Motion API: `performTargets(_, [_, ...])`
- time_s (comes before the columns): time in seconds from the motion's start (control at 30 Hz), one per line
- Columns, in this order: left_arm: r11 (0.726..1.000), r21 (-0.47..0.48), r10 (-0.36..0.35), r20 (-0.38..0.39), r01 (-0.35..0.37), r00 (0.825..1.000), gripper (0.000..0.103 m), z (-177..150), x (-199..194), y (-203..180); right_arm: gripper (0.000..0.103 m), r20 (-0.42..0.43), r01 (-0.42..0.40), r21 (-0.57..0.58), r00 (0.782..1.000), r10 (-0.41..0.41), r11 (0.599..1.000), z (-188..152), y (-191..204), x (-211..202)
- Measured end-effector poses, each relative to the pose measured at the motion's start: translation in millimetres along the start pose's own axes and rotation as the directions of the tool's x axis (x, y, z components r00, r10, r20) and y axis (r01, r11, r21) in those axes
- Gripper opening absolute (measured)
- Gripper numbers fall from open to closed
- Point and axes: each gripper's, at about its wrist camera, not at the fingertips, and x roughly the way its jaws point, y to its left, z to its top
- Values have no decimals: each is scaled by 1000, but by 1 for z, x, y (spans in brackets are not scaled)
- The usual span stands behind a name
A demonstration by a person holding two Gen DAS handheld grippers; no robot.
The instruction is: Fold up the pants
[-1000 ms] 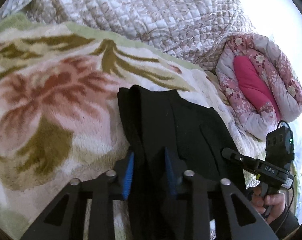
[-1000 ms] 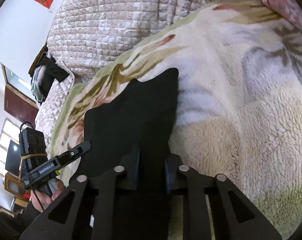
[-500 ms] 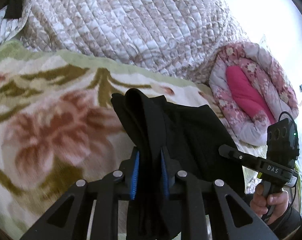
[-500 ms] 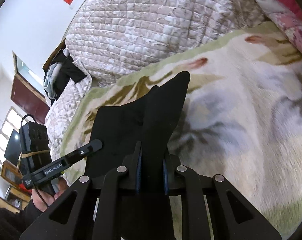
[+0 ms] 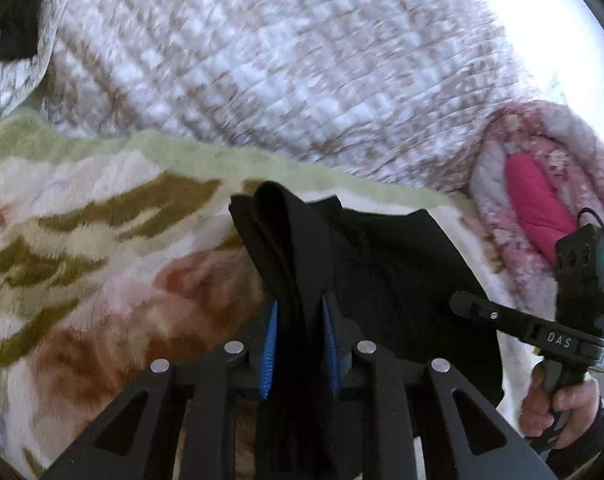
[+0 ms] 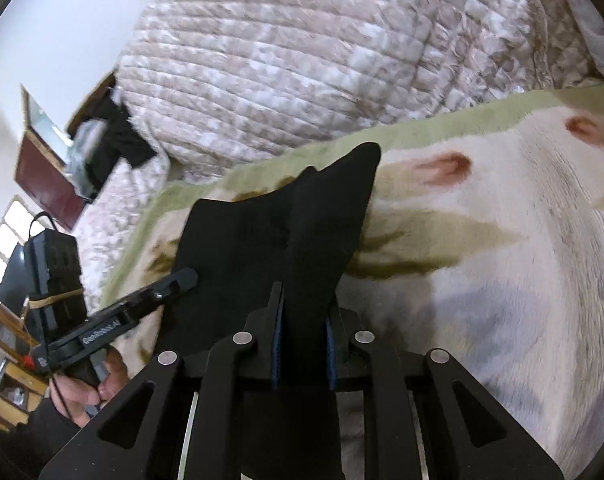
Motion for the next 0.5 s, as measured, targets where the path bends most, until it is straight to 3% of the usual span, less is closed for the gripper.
performTargets(0.07, [999, -20, 40, -28, -41, 999, 28, -6, 10, 11, 27, -20, 76, 17, 997, -75, 997, -3, -11, 5])
performTargets(0.13, [999, -44, 22, -16, -23, 1000, 30, -13, 6, 19, 28, 3, 98, 15, 995, -98, 995, -8, -17, -3])
performTargets(0.23, [997, -33, 68, 9, -68, 998, 30, -18, -7, 17, 29, 35, 151, -19, 988, -150, 988, -14, -14, -17])
performTargets(0.4, [996, -7, 88, 73, -87, 993, 29, -24, -43, -2, 29, 89, 185, -157, 981, -173, 970, -34, 23, -36])
performTargets(0.5, [998, 34, 50, 92, -53, 995, 29, -36, -59, -24, 29, 79, 165, -217, 985, -151, 962, -51, 42, -34])
